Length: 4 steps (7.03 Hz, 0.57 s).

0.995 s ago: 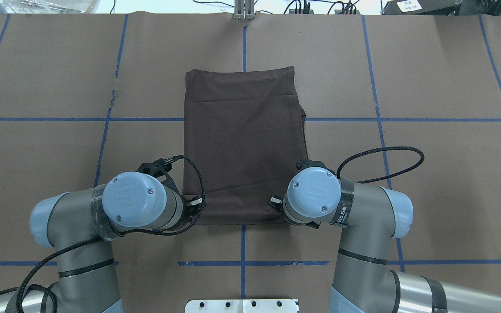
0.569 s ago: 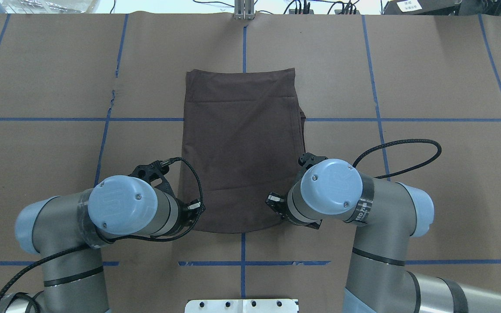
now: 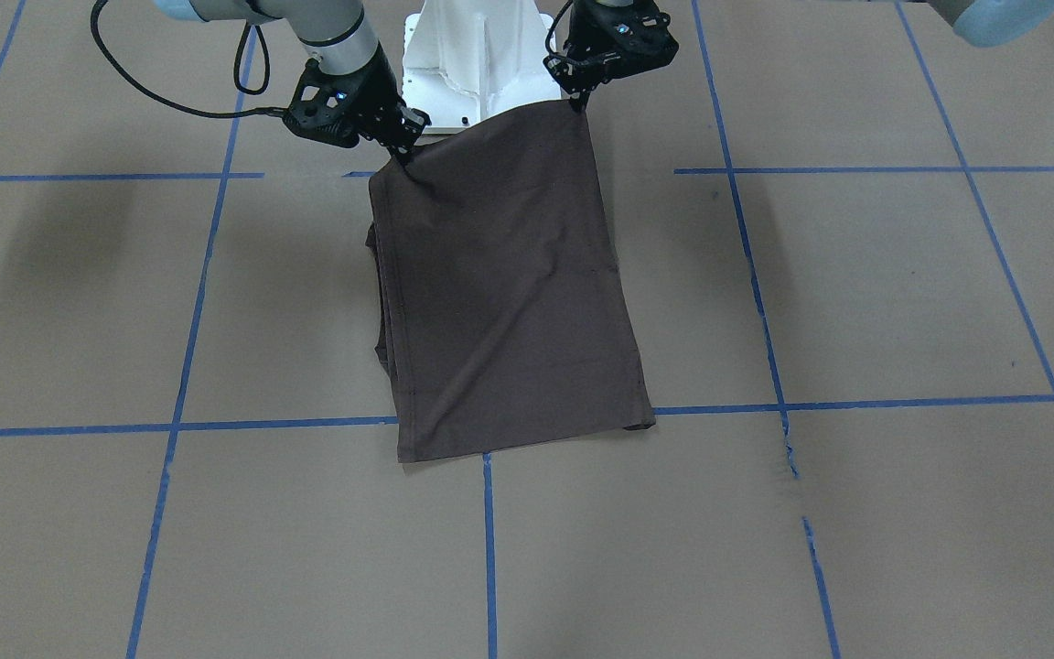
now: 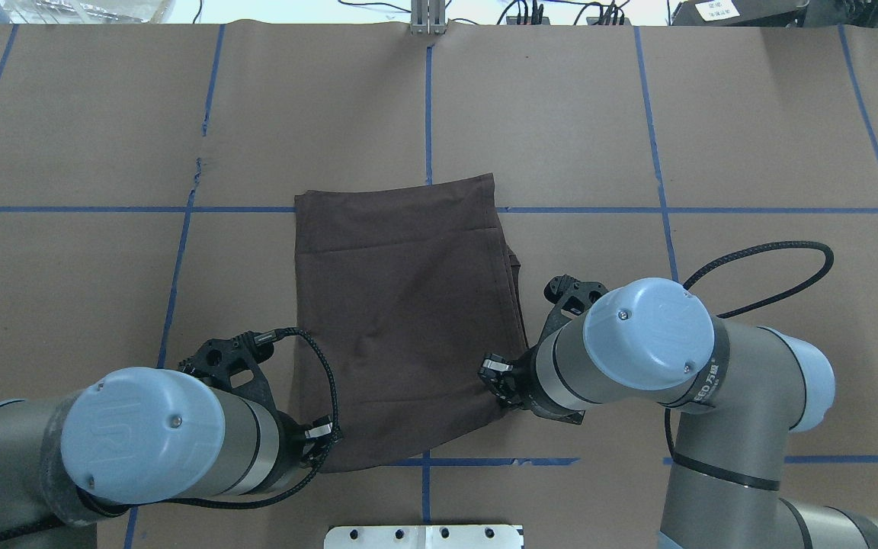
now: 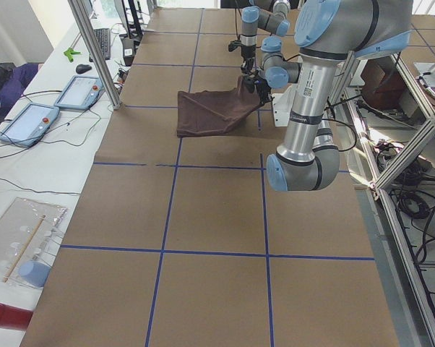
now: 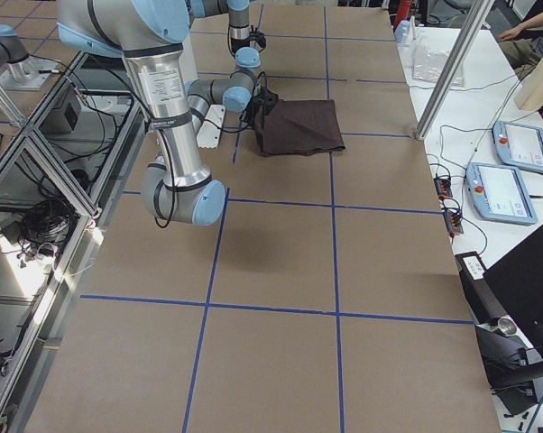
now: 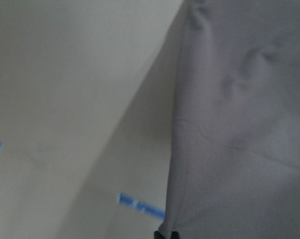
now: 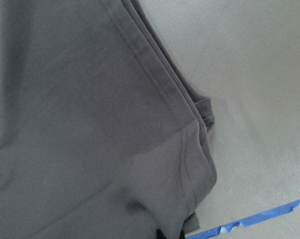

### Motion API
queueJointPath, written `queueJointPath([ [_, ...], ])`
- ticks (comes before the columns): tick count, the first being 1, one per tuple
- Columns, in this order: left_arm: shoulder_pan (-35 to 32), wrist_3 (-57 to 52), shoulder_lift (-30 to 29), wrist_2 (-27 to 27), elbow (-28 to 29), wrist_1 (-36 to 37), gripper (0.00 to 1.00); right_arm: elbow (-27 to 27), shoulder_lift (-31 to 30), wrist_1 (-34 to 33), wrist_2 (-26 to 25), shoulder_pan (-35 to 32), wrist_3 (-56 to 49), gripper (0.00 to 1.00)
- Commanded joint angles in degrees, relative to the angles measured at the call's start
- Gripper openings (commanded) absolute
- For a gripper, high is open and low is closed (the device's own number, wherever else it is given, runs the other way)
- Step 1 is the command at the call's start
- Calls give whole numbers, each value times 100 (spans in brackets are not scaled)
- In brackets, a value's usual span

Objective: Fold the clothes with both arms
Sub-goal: 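Lift the near end with both grippers and fold it away from the robot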

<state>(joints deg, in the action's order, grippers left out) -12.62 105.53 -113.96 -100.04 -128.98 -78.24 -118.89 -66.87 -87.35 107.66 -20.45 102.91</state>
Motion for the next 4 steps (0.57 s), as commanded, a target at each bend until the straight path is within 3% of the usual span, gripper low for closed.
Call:
queueJointPath([
  [1,-552,-399,-161,-77,83,37,0,233,95,479,27,-474,-323,0],
  [2,-1140,-811,-249,-277,336,11,0,565,391,595,53,-782,-324,0],
  [4,-2005,-1272,-670,-569,1431,-373,0,1372,953,597,297,-1319,-473,0],
])
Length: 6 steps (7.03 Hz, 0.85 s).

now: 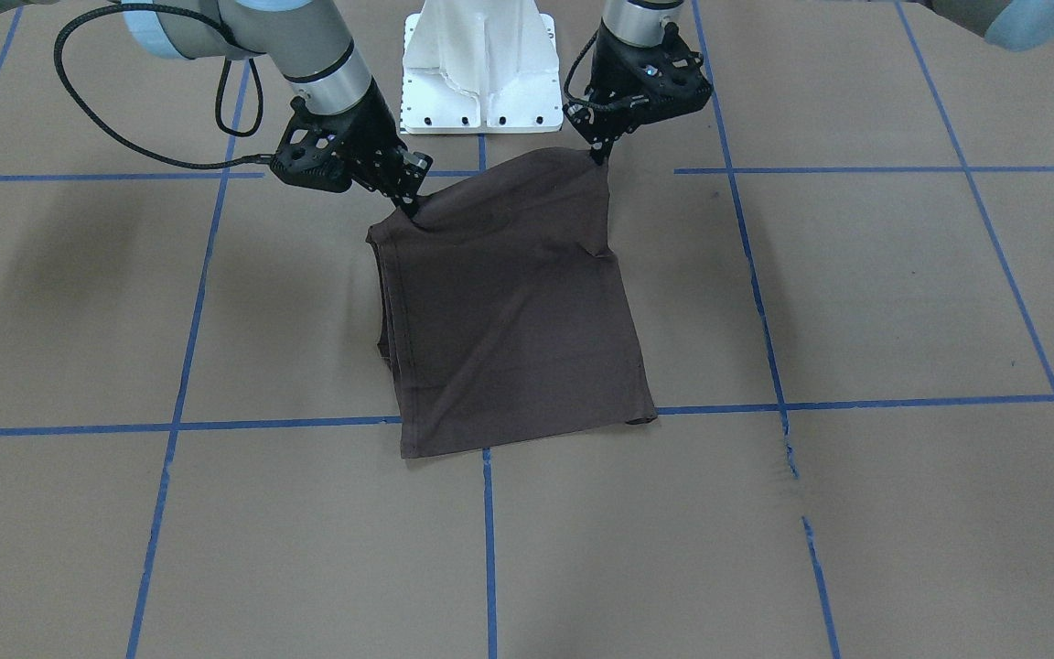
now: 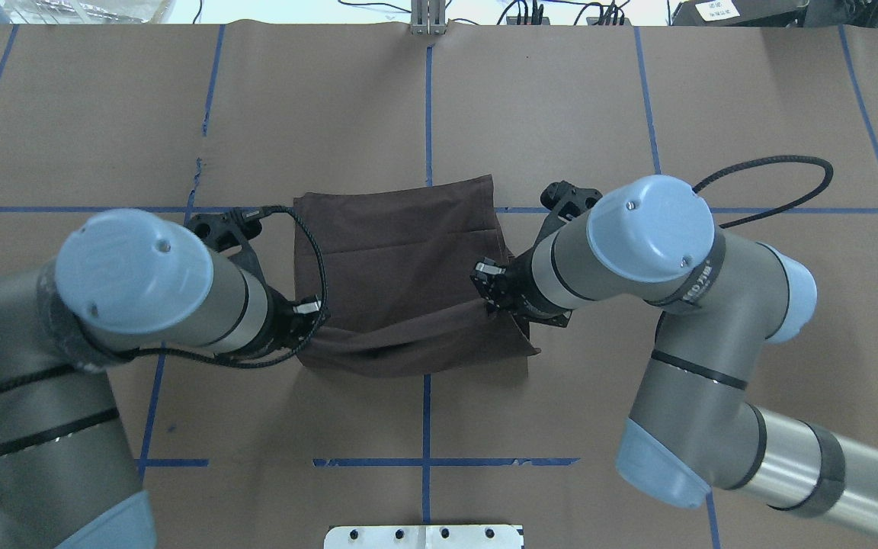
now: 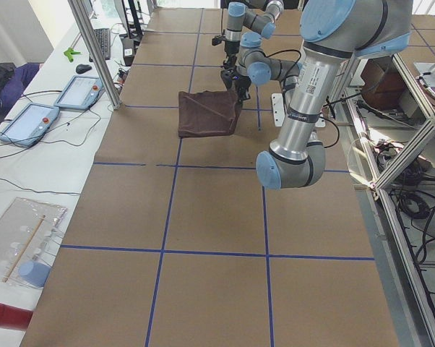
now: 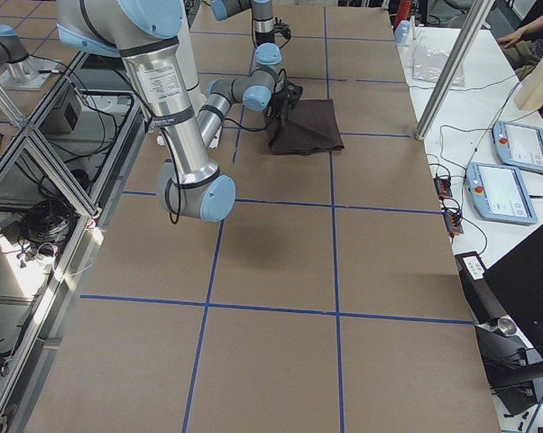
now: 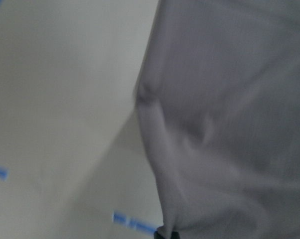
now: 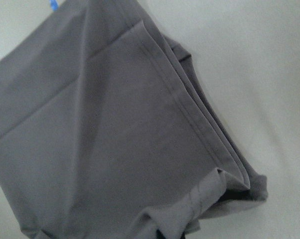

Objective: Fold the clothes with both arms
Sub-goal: 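Lift the near end with both grippers and fold it away from the robot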

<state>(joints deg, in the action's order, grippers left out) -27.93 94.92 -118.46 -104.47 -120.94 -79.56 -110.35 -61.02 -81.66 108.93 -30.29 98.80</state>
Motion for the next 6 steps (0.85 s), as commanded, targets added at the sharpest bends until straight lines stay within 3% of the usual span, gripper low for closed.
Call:
queueJointPath([
  [1,-625,-255,-248,-135,990,-592,0,1097,737,80,190,-424,-80,0],
  [3,-827,-325,-266,-126,1431,-1015,0,2180,1309,545,199,-609,-72,0],
  [5,-924,-475,-327,-126,1792,-1324,0,2629,1644,555,339,-819,-89,0],
  [6,-1038,-745,-484,-117,2098,-1412,0,3441,2150,590,340,-916,-124,0],
])
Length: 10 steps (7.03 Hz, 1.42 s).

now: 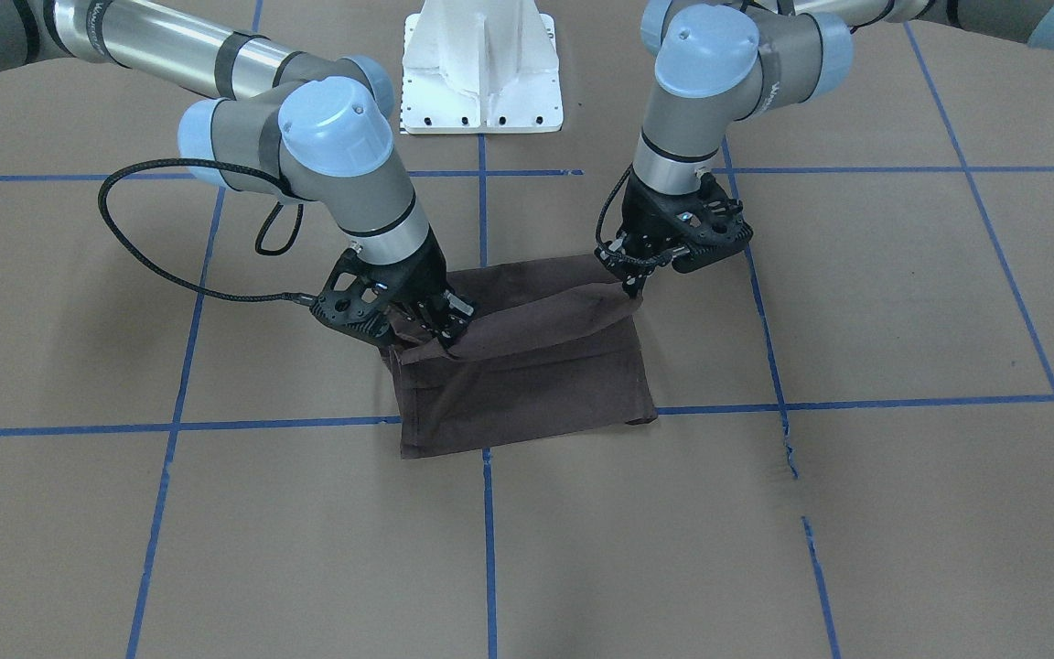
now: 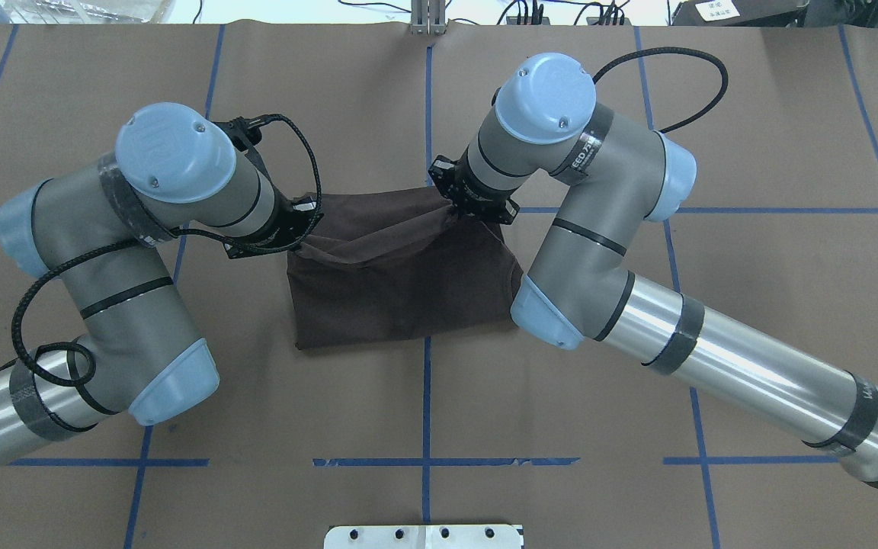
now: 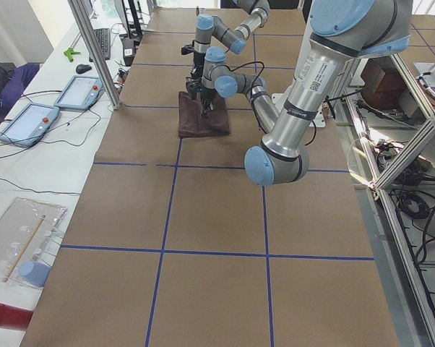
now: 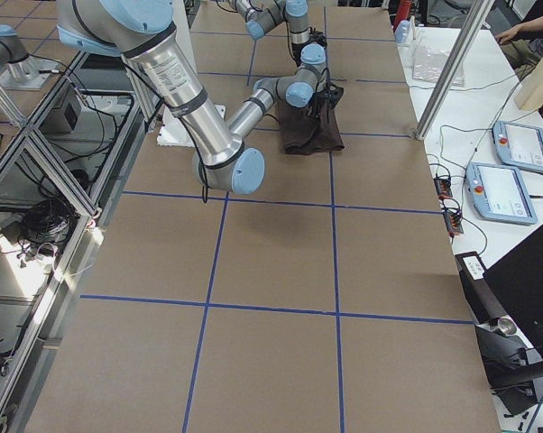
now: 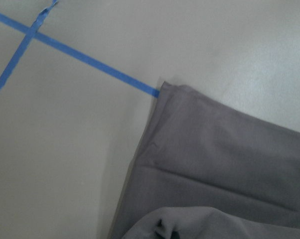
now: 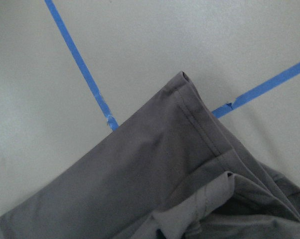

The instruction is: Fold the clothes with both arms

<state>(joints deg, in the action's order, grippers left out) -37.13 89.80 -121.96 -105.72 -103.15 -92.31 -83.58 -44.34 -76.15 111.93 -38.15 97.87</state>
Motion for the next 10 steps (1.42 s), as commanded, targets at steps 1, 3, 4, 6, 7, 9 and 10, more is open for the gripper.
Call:
queueJointPath([
  [1,-345,-391,-300,25,983,-564,0,1687,896,274,31,-245,-75,0],
  [3,-967,-961,-965,199,2957,-1917,100,2476,1040,952,40,-735,-319,100],
  [4,-1345,-1582,-1057,209,3324,-1974,100,2791,1058,953,57,-895,-939,100],
  [6,-1551,-1886,-1058,148,3319,-1957,100,2900,1032,927,398,-1290,-1628,100],
  [7,-1586,-2235,-1006,87,3171,-1922,100,2735,815,839,653,-1588,-2205,100],
  [9,-2023,-3515,-44,-622,2103,-1922,100,1072,-508,-383,1311,-2482,-4335,100],
  [10,-2322,-4357,344,-826,1766,-1905,100,306,-1176,-1140,1462,-2748,-5609,100],
])
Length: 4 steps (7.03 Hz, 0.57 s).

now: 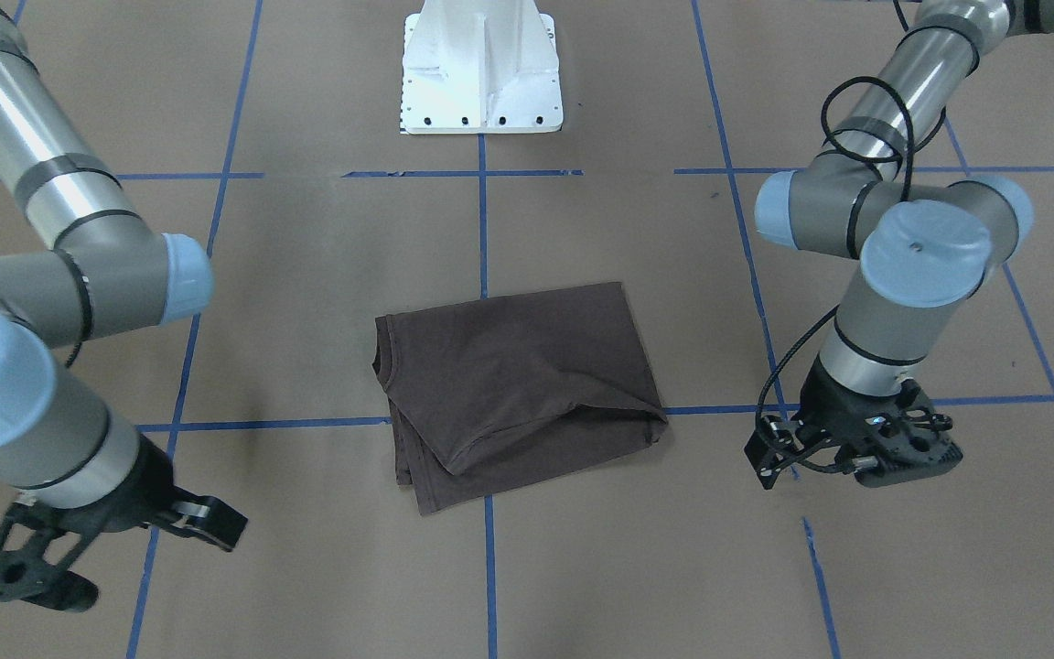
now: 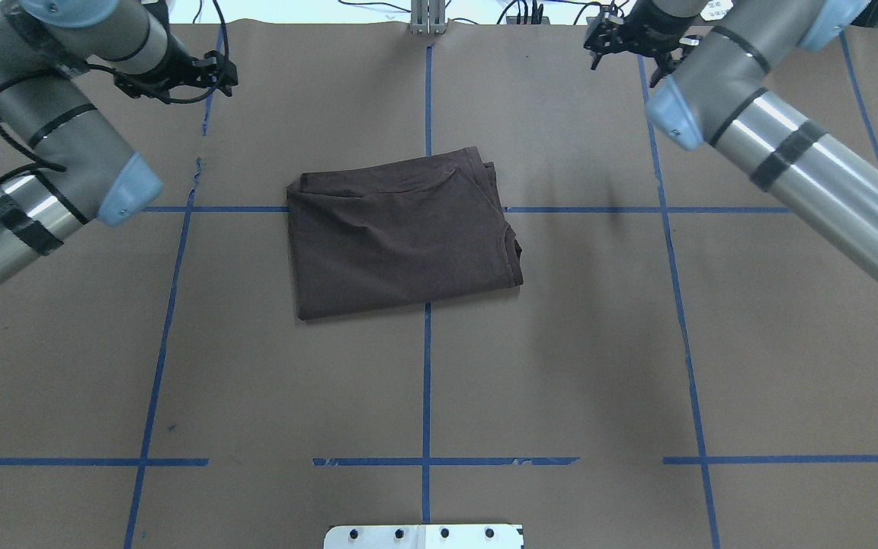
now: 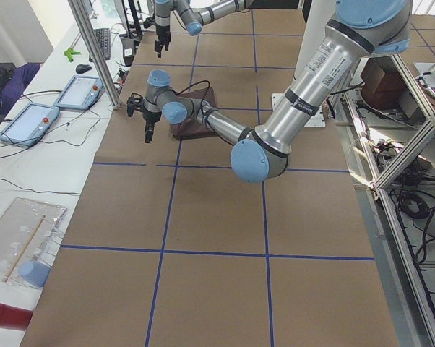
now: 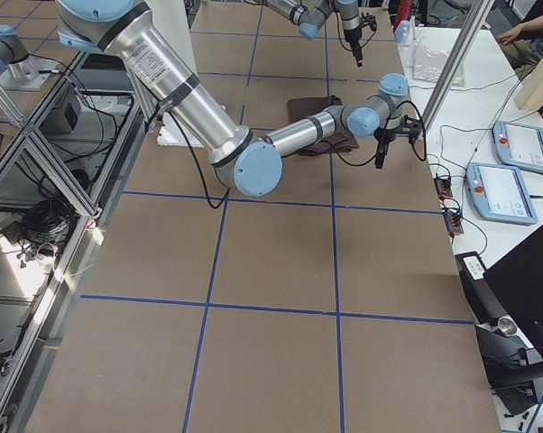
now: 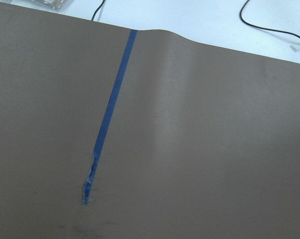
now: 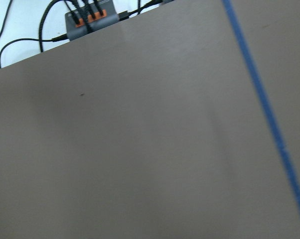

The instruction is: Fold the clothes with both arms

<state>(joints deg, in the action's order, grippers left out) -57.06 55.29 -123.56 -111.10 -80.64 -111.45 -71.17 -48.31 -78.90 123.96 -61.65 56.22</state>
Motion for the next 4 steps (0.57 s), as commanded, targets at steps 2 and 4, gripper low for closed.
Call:
queueJointPath([
  [2,-1119,-2846,1260,-771,-681,9,100,-1949,-2255,-1337,792,-1292,-3573,100],
  [4,-1858,-4912,2112,-860,-726,-34,100,-1910,-3138,-1400,902,-2137,-5813,100],
])
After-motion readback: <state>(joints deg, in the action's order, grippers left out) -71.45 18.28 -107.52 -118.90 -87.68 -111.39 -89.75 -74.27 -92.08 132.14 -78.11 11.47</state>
